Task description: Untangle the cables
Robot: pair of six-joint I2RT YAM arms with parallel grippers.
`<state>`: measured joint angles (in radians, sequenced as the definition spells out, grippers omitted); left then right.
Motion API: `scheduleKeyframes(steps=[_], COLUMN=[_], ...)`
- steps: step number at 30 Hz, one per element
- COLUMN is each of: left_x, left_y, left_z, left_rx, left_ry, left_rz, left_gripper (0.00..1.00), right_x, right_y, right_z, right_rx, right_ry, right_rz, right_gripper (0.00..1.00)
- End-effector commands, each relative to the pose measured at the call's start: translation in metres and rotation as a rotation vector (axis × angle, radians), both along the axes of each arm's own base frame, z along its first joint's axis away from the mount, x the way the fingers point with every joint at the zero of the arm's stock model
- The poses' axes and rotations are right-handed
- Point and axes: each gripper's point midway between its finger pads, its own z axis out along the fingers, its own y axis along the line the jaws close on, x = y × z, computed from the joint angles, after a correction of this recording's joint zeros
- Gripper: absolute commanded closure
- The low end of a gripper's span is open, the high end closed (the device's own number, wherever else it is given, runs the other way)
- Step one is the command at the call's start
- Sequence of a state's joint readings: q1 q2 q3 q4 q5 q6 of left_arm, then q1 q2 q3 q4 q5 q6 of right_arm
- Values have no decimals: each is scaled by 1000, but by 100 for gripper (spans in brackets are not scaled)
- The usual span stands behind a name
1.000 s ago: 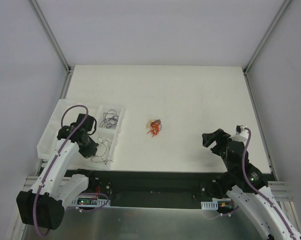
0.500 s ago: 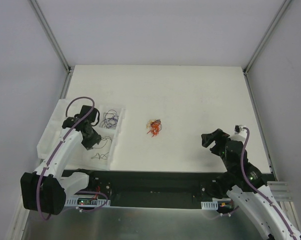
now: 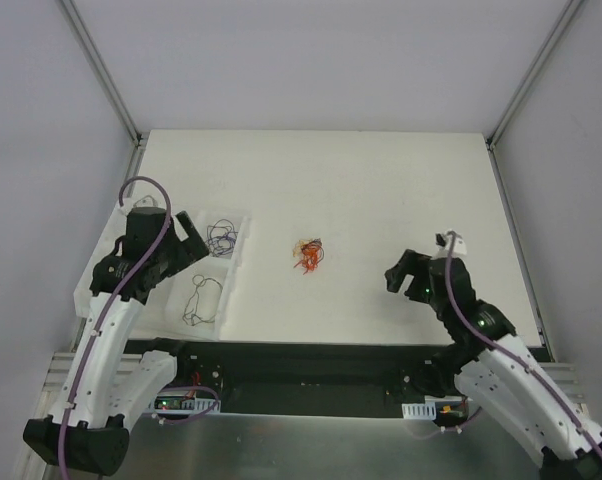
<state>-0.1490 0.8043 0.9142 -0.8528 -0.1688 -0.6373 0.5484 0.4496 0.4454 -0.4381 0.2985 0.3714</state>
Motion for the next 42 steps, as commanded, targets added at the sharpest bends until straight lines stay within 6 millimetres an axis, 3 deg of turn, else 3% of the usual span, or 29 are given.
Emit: scheduleKeyframes(steps=[1,3,6,8,11,14,17,22,23,25,29,31,36,42], left_x=[34,45,62,74,83,90,87,77,77,78,74,70,45,23], left_y=[-80,-111,-150,-175,-206,-215,-217,-218,-218,-218,-222,-227,-260,-280], left_z=[60,72,72,59,41,23,5,-8,-11,-17,-36,-48,-71,-77], left_rx=[-227,-359,-487,-490,-509,-543,-560,-598,-598,-603,-650,-661,-707,-641], left_ry=[-256,-298,-242,-178,-86,-15,37,87,97,126,211,262,386,424], left_rz=[-474,-592,-692,-747,-837,-851,-867,-894,-894,-882,-860,-854,-957,-1109], left_gripper=[4,7,13,14,15,16,18,20,19,18,23,28,37,48], right_x=[8,9,25,40,65,85,99,117,119,122,101,84,39,4], right_y=[65,94,142,170,195,207,219,239,240,235,217,211,211,208], right_z=[13,9,18,26,15,7,-3,-31,-37,-50,-62,-64,-59,-36], right_rx=[-43,10,171,277,320,353,358,290,279,240,199,227,366,424], right_ry=[86,146,144,151,230,260,255,278,285,296,297,311,322,295], right_rz=[402,530,646,686,680,639,619,586,567,513,476,495,612,762], right_gripper=[6,6,8,14,30,37,38,37,43,66,99,99,99,99])
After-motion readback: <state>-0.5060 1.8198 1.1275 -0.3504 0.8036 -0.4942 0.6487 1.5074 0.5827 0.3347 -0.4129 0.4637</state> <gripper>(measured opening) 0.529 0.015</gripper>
